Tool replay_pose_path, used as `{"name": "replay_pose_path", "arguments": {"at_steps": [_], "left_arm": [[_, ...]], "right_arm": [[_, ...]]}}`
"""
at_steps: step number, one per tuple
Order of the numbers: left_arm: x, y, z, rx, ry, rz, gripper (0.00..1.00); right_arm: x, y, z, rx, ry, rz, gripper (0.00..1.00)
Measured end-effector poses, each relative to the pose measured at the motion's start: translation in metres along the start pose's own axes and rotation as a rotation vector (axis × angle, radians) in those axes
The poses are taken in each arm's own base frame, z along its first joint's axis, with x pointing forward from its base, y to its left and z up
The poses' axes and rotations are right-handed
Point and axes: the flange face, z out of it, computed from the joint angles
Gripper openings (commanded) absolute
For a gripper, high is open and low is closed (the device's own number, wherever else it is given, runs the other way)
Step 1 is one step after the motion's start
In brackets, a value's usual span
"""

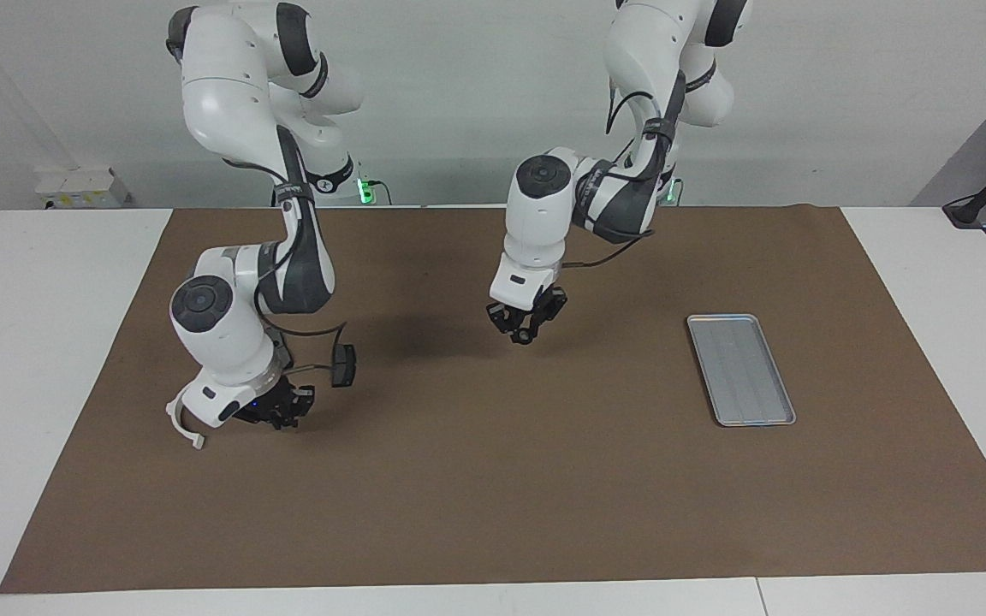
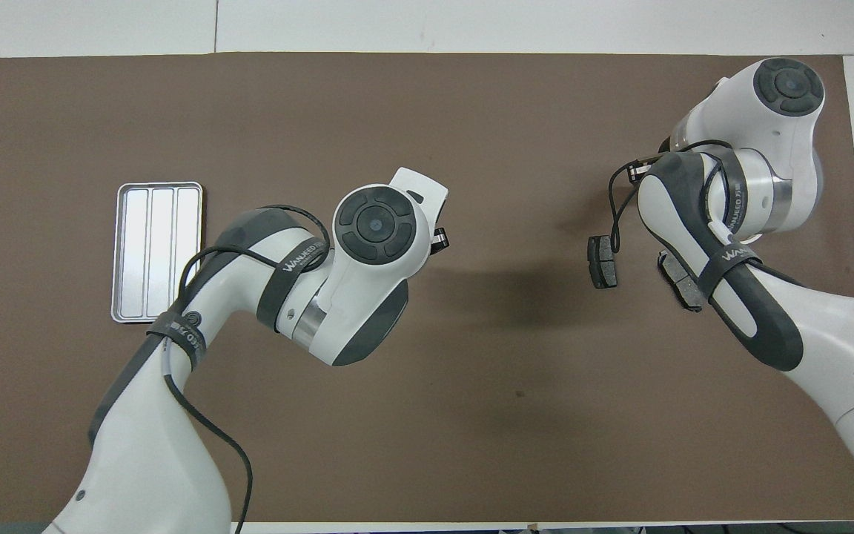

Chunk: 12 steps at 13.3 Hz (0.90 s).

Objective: Place bearing gear from tray to pile

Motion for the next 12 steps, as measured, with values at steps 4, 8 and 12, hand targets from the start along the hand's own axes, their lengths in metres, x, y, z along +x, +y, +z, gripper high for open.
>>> {"name": "replay_pose_path", "arguments": {"at_steps": [4, 8, 12], "left_arm": [[-0.002, 0.007, 0.036, -0.008, 0.004, -0.006, 0.0], [-0.01, -0.002, 0.06, -0.017, 0.01, -0.004, 0.0], [-0.015, -0.006, 0.069, -0.01, 0.004, -0.001, 1.0]], "right_arm": [[0.002, 0.007, 0.019, -0.001, 0.026, -0.007, 0.0], [0.002, 0.008, 0.02, -0.001, 0.026, -0.007, 1.0], [0.003, 0.004, 0.02, 0.001, 0.021, -0.011, 1.0]]}}
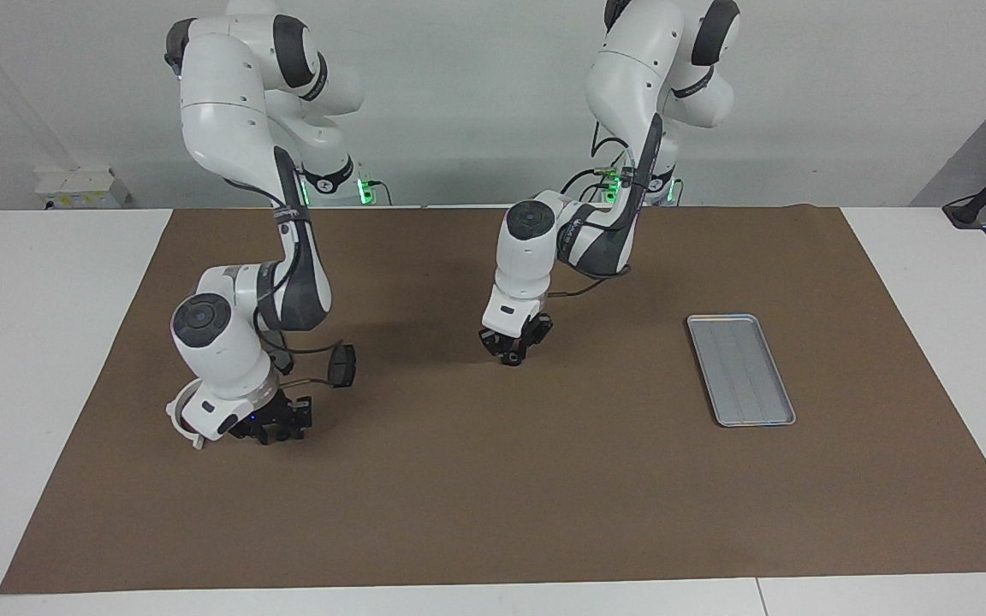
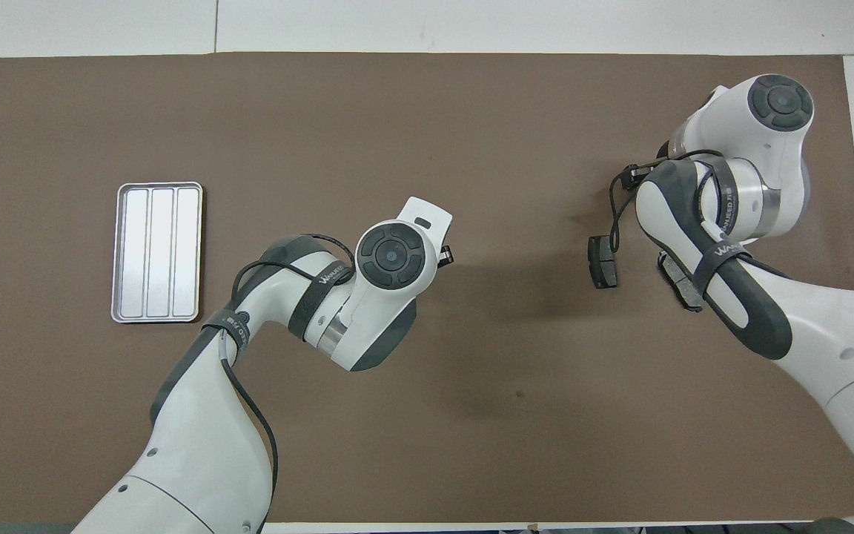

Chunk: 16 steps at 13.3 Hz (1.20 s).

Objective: Place bearing gear from tray to pile

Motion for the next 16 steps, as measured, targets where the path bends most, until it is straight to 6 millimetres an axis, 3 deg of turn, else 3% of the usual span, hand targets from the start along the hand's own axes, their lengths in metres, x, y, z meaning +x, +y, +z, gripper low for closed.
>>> {"name": "replay_pose_path", "arguments": {"at_steps": [2, 6, 8, 9, 12, 16], "left_arm": [[0.0, 0.0, -0.001, 0.002, 0.004, 0.005, 1.0], [0.009, 0.001, -0.013, -0.001, 0.017, -0.001, 1.0], [0.024, 0.002, -0.031, -0.001, 0.035, -0.01, 1.0], [0.039, -0.006, -0.04, 0.002, 0.056, -0.015, 1.0], [0.105, -0.062, -0.085, 0.015, 0.122, -0.046, 1.0], [0.179, -0.178, -0.195, 0.089, 0.175, 0.001, 1.0]], "right_arm": [[0.001, -0.01, -0.016, 0.002, -0.015, -0.015, 1.0], [-0.003, -0.047, -0.076, 0.0, -0.027, -0.03, 1.0], [-0.005, -0.077, -0.096, 0.0, -0.041, 0.042, 1.0], [-0.006, -0.101, -0.102, -0.001, -0.05, 0.099, 1.0], [-0.012, -0.18, -0.107, -0.007, -0.056, 0.251, 1.0], [-0.025, -0.247, -0.111, -0.008, -0.052, 0.41, 1.0]]}}
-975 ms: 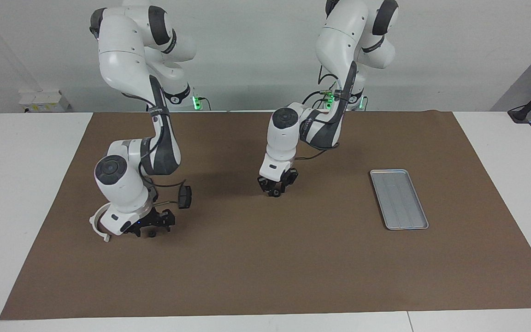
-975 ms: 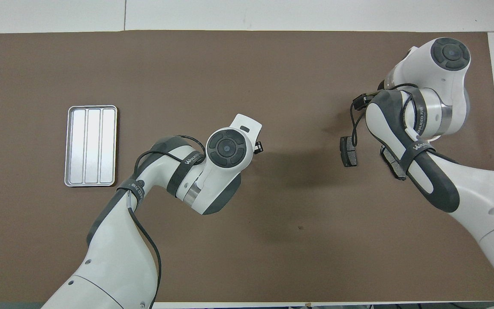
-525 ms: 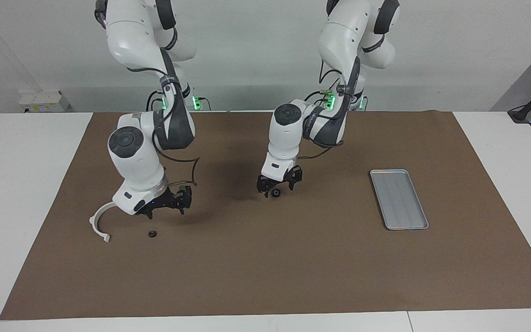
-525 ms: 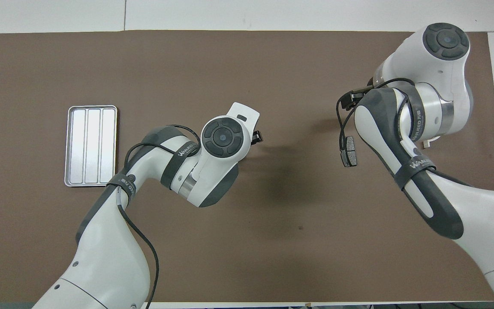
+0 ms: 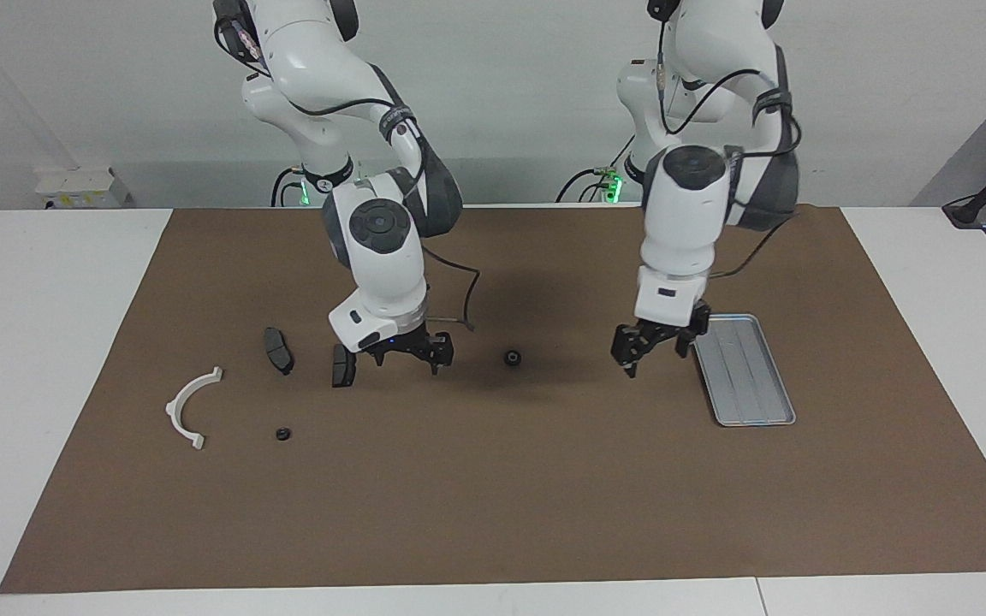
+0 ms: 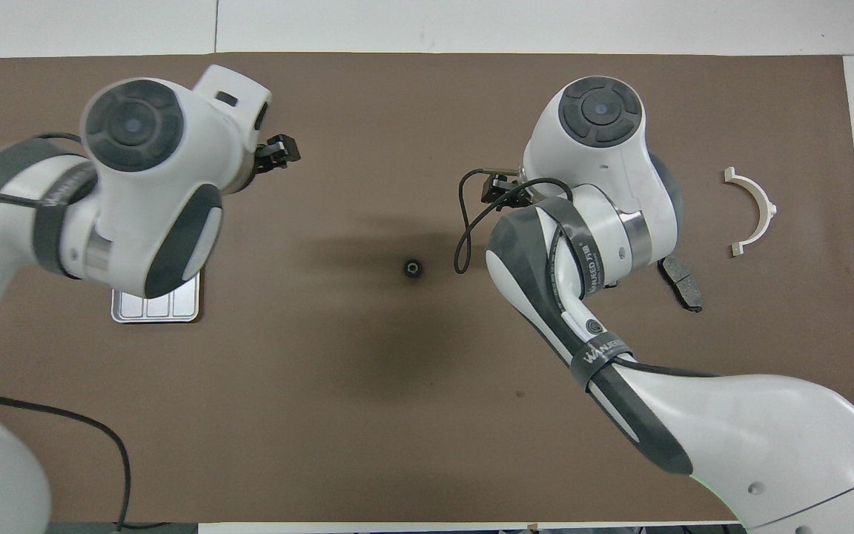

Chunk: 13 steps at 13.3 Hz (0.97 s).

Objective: Place bearing gear from tray to pile

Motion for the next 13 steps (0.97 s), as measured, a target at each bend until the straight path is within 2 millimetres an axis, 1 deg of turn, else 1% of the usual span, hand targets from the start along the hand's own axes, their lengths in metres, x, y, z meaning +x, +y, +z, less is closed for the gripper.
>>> {"name": "replay_pose_path", "arguments": {"at_steps": [1, 2, 3, 4, 5, 6, 7, 8, 10, 11, 13], "left_arm": [[0.016, -0.029, -0.016, 0.006, 0.01, 0.004, 1.0], [0.029, -0.053, -0.026, 0.01, 0.02, -0.002, 1.0], [0.039, -0.073, -0.029, 0.014, 0.029, -0.006, 1.0], [0.048, -0.091, -0.03, 0.02, 0.033, -0.005, 1.0], [0.055, -0.108, -0.031, 0.022, 0.034, -0.001, 1.0], [0.062, -0.127, -0.032, 0.014, 0.032, -0.002, 1.0], [0.068, -0.146, -0.036, 0.003, 0.034, -0.012, 1.0], [0.073, -0.163, -0.043, -0.005, 0.041, -0.027, 1.0], [0.076, -0.184, -0.058, -0.011, 0.06, -0.052, 1.0], [0.075, -0.188, -0.065, -0.012, 0.063, -0.059, 1.0], [0.072, -0.191, -0.074, -0.012, 0.061, -0.061, 1.0]], "right_arm": [[-0.012, -0.015, 0.0, 0.001, 0.0, 0.043, 1.0], [-0.026, -0.033, -0.001, 0.002, 0.002, 0.086, 1.0], [-0.044, -0.053, 0.0, 0.007, 0.006, 0.126, 1.0], [-0.061, -0.074, 0.005, 0.012, 0.009, 0.158, 1.0], [-0.078, -0.094, 0.015, 0.012, 0.008, 0.185, 1.0], [-0.093, -0.112, 0.03, 0.011, 0.006, 0.215, 1.0], [-0.103, -0.126, 0.046, 0.009, 0.004, 0.247, 1.0], [-0.108, -0.136, 0.059, 0.007, 0.002, 0.277, 1.0], [-0.106, -0.146, 0.077, 0.005, -0.001, 0.322, 1.0], [-0.102, -0.148, 0.081, 0.018, 0.006, 0.337, 1.0], [-0.096, -0.15, 0.084, 0.043, 0.02, 0.357, 1.0]]}}
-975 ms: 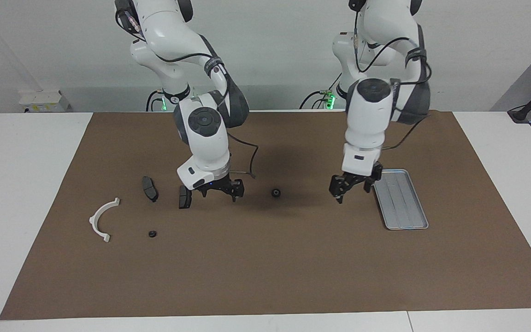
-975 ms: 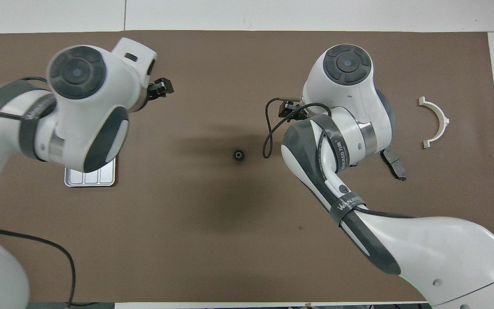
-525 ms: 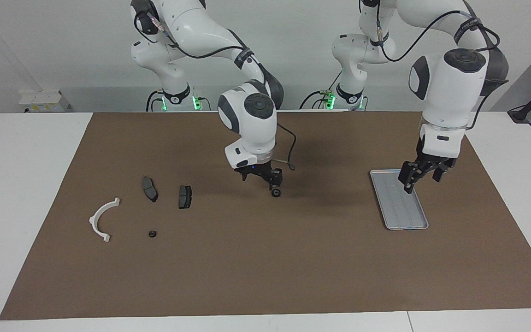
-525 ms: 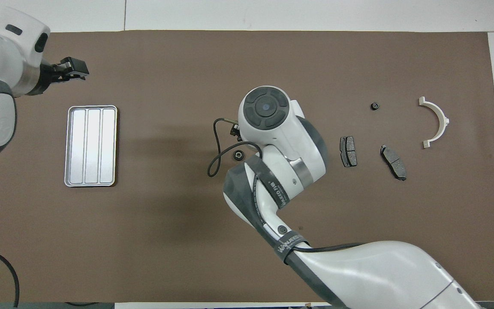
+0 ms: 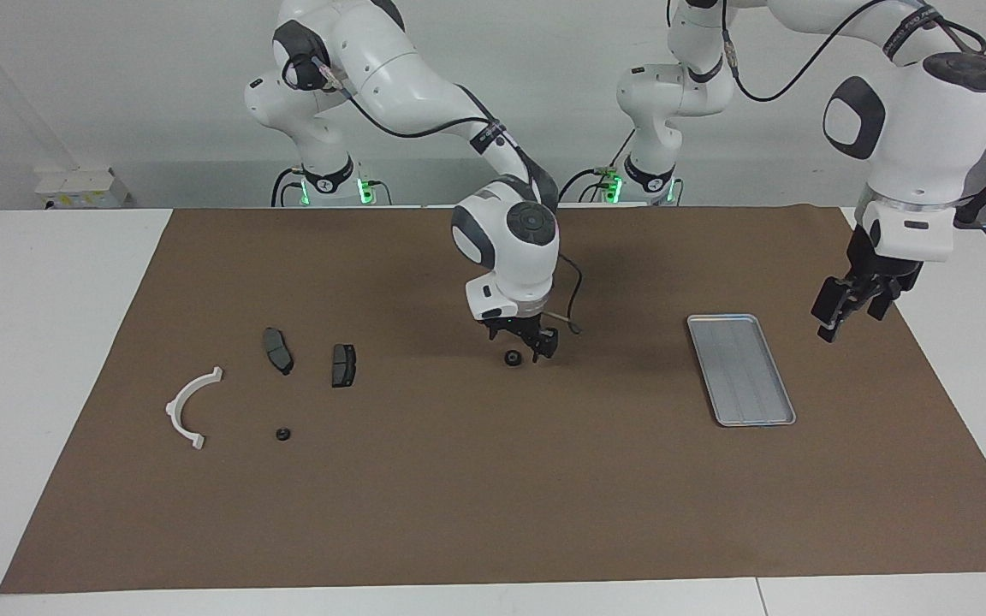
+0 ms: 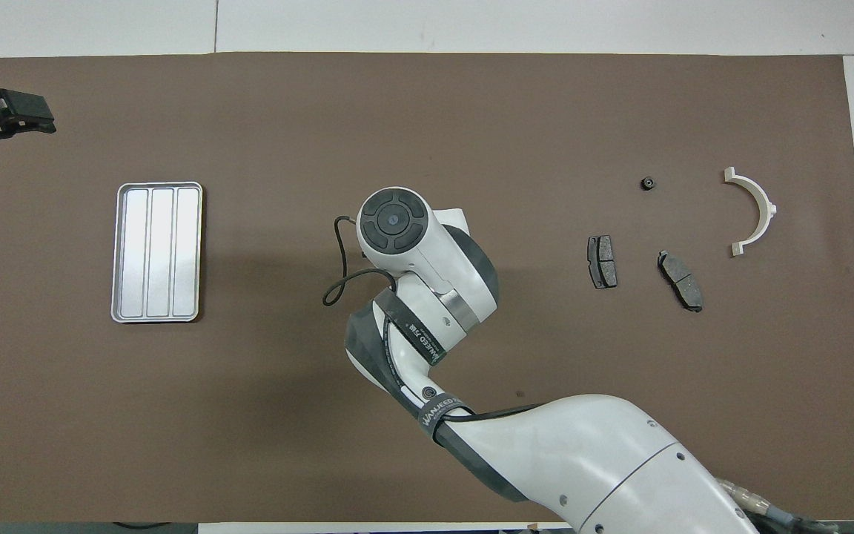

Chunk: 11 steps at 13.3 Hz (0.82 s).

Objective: Place bearing gear from tray to pile

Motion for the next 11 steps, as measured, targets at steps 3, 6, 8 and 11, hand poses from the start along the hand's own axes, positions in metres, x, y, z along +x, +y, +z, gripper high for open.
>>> {"name": "replay_pose_path", "arguments": {"at_steps": [3, 6, 8, 11], "left_arm": [[-0.006, -0.003, -0.007, 0.01, -0.03, 0.027, 1.0], [-0.022, -0.018, -0.027, 0.03, -0.124, 0.127, 1.0], [-0.037, -0.031, -0.054, 0.01, -0.182, 0.183, 1.0], [-0.053, -0.036, -0.073, -0.017, -0.241, 0.2, 1.0]], "right_arm": [[-0.001, 0.0, 0.011, 0.003, 0.0, 0.005, 1.0], [-0.002, 0.003, 0.026, -0.019, -0.007, 0.005, 1.0], [-0.002, 0.005, 0.027, -0.03, -0.01, 0.005, 0.94], [-0.002, 0.005, 0.024, -0.034, -0.012, 0.006, 0.45]]}}
